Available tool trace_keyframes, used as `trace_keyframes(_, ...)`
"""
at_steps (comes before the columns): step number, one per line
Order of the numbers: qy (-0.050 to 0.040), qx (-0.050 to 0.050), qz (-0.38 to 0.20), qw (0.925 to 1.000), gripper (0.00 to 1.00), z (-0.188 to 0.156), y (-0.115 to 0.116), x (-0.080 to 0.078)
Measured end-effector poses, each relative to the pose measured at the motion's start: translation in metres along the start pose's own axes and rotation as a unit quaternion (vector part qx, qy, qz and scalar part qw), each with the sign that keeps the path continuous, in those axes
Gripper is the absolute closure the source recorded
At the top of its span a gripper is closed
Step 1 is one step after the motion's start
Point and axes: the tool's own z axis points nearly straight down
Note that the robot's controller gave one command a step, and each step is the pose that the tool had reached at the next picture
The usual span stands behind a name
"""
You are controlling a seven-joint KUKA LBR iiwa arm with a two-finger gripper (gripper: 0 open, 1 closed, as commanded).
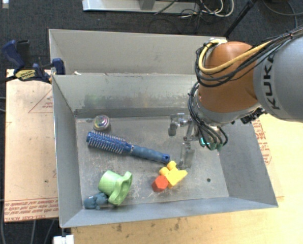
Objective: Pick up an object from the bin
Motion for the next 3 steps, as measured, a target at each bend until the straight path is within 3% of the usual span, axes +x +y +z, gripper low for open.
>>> trace_keyframes(1,-0.0081,0.0,-0.109,0.994,0.0,0.131,0.008,0.0)
trace_keyframes(2,-0.0129,-0.001,-0.108,0.994,1.0,0.127,0.009,-0.003)
trace_keyframes(3,-0.0079,0.0,0.0,1.0,1.0,0.014,0.008,0.006)
